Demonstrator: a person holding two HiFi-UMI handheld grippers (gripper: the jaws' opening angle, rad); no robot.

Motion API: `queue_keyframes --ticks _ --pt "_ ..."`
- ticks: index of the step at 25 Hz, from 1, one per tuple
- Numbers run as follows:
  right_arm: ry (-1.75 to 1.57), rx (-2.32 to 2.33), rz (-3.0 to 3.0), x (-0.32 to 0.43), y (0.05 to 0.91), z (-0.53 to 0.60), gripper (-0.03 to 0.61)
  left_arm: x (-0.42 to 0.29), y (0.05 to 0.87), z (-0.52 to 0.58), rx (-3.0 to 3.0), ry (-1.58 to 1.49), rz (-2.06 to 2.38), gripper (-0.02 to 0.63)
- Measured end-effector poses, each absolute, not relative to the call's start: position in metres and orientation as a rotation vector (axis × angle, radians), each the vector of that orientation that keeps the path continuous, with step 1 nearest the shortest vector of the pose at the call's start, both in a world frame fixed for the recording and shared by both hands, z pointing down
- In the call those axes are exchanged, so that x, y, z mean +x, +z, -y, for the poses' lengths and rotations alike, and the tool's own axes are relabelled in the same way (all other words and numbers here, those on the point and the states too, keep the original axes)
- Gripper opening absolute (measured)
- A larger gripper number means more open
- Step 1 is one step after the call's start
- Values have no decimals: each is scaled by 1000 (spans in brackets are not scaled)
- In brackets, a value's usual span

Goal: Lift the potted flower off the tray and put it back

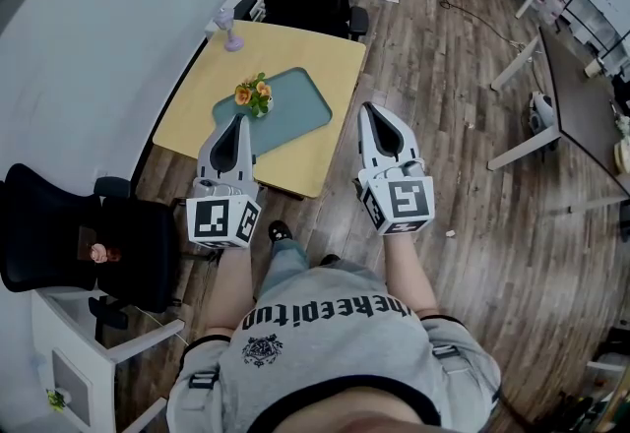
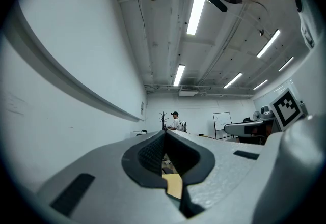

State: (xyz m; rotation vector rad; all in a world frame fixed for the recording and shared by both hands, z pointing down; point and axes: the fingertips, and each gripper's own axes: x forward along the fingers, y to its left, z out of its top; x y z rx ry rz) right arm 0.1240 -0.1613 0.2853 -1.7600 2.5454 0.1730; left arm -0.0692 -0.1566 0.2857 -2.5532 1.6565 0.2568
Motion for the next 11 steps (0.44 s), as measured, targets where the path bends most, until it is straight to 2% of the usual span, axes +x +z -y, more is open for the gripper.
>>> queue_keyframes --ticks 11 --pt "184 -1760 -2541 126 284 155 2 -66 286 151 -2553 259 -1647 3"
